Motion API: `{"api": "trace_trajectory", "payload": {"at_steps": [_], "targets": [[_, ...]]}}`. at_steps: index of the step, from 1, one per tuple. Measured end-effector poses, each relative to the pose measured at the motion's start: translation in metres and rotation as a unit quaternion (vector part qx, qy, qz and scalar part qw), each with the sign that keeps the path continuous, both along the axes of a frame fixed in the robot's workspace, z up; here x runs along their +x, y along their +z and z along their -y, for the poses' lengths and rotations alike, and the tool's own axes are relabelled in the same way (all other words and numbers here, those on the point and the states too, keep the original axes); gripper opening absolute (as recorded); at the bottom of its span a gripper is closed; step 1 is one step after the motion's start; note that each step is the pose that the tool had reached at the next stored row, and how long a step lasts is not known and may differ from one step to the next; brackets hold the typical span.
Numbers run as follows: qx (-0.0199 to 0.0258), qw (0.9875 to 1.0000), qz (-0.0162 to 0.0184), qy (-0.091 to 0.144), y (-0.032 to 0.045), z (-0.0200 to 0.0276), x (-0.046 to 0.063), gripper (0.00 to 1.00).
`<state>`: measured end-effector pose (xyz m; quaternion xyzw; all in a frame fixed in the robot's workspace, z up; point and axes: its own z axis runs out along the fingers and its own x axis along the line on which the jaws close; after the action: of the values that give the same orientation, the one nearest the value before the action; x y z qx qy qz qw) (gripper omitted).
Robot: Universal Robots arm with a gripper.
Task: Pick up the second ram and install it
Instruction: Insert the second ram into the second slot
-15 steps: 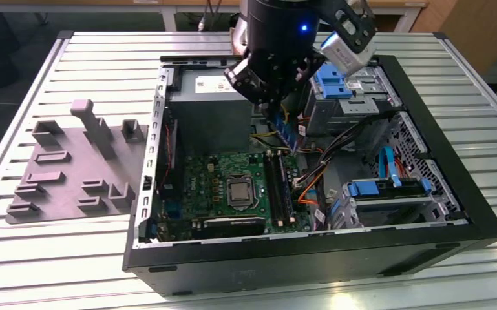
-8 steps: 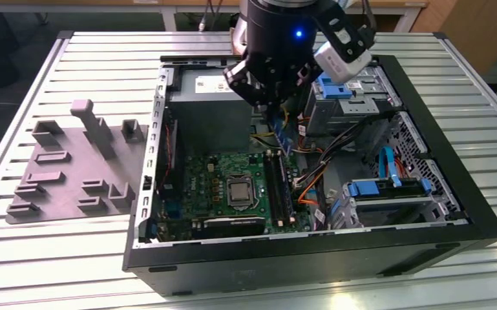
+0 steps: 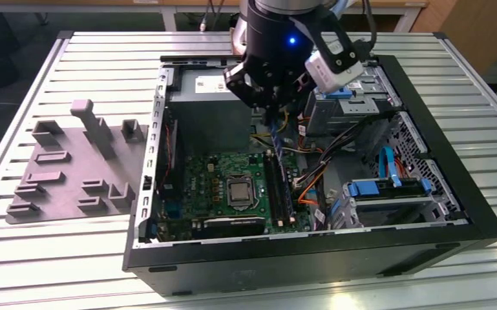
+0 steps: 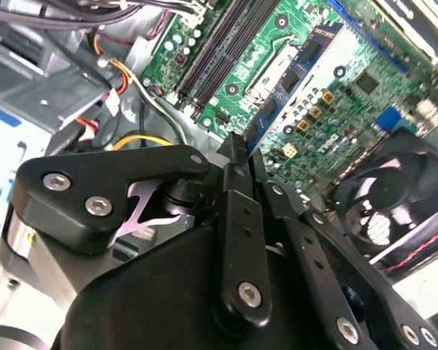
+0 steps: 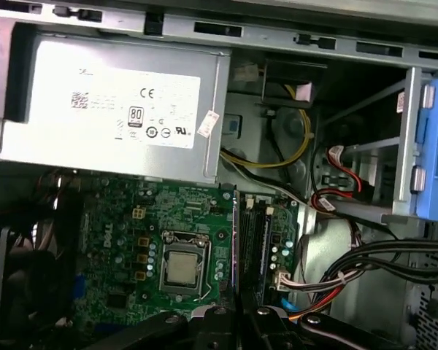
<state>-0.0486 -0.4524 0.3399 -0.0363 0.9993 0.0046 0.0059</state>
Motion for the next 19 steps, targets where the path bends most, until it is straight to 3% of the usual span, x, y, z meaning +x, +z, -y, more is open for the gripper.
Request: {"api": "trace_trajectory", "payload": {"at_steps": [5,19], "targets": [[0.0001,0.9994,0.0000,-0.035,-0.0074,0.0000,0.001,0.14],[0.0000,0.9993,-0.0001,-0.038,-0.0330,0.0000,0.009,0.14]]}}
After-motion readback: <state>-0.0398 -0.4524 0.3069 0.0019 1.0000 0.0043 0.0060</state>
